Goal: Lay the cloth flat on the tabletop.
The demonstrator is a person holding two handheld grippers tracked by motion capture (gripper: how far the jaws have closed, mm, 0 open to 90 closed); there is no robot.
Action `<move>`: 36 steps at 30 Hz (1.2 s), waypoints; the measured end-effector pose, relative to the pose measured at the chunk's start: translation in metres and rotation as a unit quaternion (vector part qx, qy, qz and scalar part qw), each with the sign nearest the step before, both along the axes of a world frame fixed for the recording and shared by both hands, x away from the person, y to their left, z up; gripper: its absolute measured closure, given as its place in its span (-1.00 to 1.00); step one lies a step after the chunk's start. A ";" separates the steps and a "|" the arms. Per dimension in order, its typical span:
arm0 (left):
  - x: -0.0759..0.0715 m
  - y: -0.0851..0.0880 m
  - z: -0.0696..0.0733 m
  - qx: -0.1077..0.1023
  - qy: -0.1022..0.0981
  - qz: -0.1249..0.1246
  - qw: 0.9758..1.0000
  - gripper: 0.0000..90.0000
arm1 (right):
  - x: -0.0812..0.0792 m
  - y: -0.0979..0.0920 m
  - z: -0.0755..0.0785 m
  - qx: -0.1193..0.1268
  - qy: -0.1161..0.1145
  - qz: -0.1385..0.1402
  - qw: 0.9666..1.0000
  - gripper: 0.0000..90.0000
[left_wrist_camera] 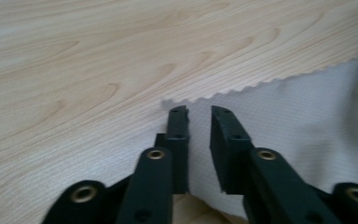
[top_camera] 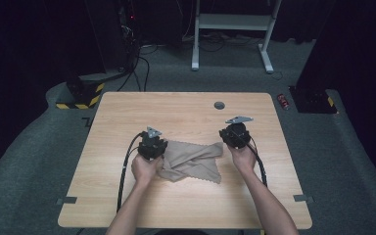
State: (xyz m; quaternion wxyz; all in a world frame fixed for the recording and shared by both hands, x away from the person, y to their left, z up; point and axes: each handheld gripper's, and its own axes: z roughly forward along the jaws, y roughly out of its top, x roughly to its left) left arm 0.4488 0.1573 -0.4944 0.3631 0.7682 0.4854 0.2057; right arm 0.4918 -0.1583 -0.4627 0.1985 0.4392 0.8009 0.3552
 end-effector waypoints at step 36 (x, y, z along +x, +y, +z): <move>0.018 -0.003 0.008 0.040 0.004 0.007 0.999 1.00 | 0.003 0.011 -0.003 -0.052 0.006 0.026 0.998 1.00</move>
